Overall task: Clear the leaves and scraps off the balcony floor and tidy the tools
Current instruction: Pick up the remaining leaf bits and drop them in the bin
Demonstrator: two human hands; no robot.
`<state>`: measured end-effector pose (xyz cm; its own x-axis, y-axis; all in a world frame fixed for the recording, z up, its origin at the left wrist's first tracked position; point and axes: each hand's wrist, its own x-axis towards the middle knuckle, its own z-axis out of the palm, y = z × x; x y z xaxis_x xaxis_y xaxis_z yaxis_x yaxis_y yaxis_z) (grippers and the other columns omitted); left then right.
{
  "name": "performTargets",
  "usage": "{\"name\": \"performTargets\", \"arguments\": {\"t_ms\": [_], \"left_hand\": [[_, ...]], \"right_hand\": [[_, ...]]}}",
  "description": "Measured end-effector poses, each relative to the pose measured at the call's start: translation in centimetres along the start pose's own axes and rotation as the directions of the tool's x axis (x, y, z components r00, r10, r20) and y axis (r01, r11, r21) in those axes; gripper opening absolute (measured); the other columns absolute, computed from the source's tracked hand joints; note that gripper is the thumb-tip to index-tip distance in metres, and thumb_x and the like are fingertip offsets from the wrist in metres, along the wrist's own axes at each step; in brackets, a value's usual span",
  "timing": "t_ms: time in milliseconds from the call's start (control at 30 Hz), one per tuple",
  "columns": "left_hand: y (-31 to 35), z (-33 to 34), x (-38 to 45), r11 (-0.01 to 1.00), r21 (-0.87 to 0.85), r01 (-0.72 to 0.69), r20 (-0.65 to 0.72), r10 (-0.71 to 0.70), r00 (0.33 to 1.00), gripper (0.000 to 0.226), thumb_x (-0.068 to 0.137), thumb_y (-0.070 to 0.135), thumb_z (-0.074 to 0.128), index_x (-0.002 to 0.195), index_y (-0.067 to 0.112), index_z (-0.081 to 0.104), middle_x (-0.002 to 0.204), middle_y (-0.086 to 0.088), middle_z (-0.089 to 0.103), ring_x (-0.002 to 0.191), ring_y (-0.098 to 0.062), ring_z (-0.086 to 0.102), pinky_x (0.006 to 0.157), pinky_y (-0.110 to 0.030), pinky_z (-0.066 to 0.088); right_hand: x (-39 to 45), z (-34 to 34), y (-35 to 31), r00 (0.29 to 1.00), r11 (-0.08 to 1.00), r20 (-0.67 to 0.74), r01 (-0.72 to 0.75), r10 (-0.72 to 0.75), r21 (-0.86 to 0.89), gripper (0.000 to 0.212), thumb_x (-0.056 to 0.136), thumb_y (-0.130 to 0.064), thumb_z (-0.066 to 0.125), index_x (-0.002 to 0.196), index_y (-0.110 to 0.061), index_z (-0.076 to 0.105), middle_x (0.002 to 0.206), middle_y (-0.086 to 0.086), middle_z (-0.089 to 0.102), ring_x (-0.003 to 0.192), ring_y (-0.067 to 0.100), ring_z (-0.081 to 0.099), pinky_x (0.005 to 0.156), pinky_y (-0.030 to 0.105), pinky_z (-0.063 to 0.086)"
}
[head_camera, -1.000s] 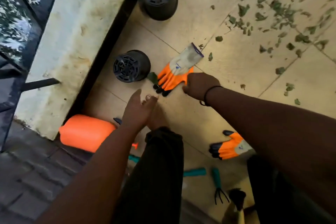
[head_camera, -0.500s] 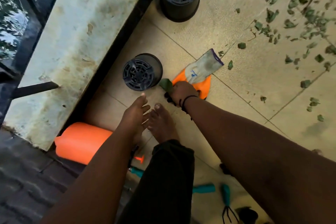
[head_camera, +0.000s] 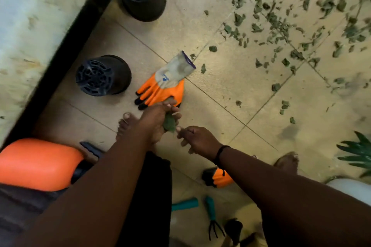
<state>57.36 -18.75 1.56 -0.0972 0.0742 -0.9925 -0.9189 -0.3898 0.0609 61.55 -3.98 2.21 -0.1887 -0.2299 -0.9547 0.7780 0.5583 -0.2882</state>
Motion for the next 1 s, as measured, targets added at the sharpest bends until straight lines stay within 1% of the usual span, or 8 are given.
{"name": "performTargets", "arguments": {"t_ms": [267,367,433,533,600,800,900,1000], "left_hand": [[1.0,4.7,4.3,0.957,0.287,0.038,-0.201,0.021,0.979,0.018,0.096,0.022,0.054,0.079,0.021,0.054,0.044,0.007,0.046,0.054,-0.013,0.047,0.066,-0.031,0.05],[0.3,6.4,5.0,0.924,0.381,0.037,-0.183,0.036,0.982,0.02,0.097,0.023,0.05,0.077,0.023,0.048,0.049,0.007,0.043,0.054,-0.012,0.041,0.062,-0.028,0.044],[-0.6,7.5,5.4,0.904,0.427,0.029,-0.172,0.05,0.984,0.017,0.097,0.025,0.051,0.08,0.023,0.05,0.061,0.004,0.041,0.056,-0.014,0.042,0.063,-0.028,0.044],[-1.9,9.0,5.7,0.874,0.485,0.034,-0.154,0.047,0.987,0.013,0.097,0.028,0.053,0.086,0.022,0.054,0.067,0.002,0.043,0.059,-0.015,0.047,0.065,-0.03,0.047],[-2.4,9.8,6.0,0.863,0.503,0.04,-0.143,0.038,0.989,0.011,0.097,0.03,0.055,0.091,0.021,0.057,0.071,0.001,0.046,0.061,-0.016,0.051,0.065,-0.031,0.049],[-2.0,11.9,7.0,0.861,0.508,0.021,-0.173,0.078,0.982,0.005,0.093,0.023,0.06,0.088,0.021,0.061,0.066,0.001,0.041,0.05,-0.012,0.041,0.047,-0.019,0.042],[-1.3,12.3,7.5,0.836,0.549,-0.006,-0.177,0.124,0.976,0.011,0.095,0.026,0.059,0.087,0.018,0.061,0.064,0.001,0.041,0.051,-0.012,0.04,0.048,-0.02,0.041],[-0.8,12.2,8.0,0.84,0.541,-0.021,-0.186,0.144,0.972,0.013,0.097,0.026,0.056,0.088,0.018,0.061,0.068,0.001,0.045,0.052,-0.011,0.043,0.048,-0.019,0.042]], "right_hand": [[5.6,-7.7,9.2,0.982,0.771,0.103,-0.058,0.159,-0.634,0.05,0.097,-0.048,0.048,0.121,-0.006,0.062,0.126,0.012,0.059,0.112,0.027,0.053,0.094,0.034,0.041],[7.3,-11.2,9.5,0.981,0.884,0.122,-0.078,0.15,-0.461,0.039,0.097,-0.043,0.05,0.081,-0.013,0.068,0.081,0.005,0.066,0.072,0.02,0.061,0.072,0.029,0.044],[7.4,-14.7,8.7,0.994,0.973,-0.104,-0.006,-0.019,-0.233,0.032,0.095,-0.038,0.054,0.07,-0.02,0.06,0.066,-0.003,0.059,0.061,0.017,0.055,0.058,0.024,0.039],[6.5,-19.7,7.8,0.666,0.935,-0.725,0.343,-0.174,0.092,0.011,0.09,-0.035,0.062,0.083,-0.028,0.058,0.086,-0.006,0.063,0.081,0.013,0.059,0.069,0.023,0.045],[5.7,-21.1,8.1,0.578,0.867,-0.809,0.452,-0.106,0.209,0.012,0.088,-0.034,0.063,0.079,-0.028,0.057,0.086,-0.004,0.063,0.081,0.013,0.06,0.07,0.024,0.045],[5.6,-15.8,11.4,0.987,0.948,-0.063,0.124,-0.148,-0.292,0.038,0.098,-0.038,0.05,0.093,-0.004,0.067,0.097,0.014,0.066,0.09,0.028,0.061,0.078,0.034,0.045],[6.3,-11.2,13.1,0.955,0.912,0.271,0.005,0.117,-0.41,0.038,0.094,-0.045,0.053,0.088,-0.01,0.066,0.094,0.008,0.069,0.073,0.019,0.056,0.067,0.027,0.044],[7.2,-11.8,12.9,0.991,0.978,0.134,0.029,-0.001,-0.208,0.027,0.091,-0.038,0.06,0.072,-0.019,0.064,0.075,0.002,0.066,0.062,0.016,0.058,0.065,0.028,0.049]]}}
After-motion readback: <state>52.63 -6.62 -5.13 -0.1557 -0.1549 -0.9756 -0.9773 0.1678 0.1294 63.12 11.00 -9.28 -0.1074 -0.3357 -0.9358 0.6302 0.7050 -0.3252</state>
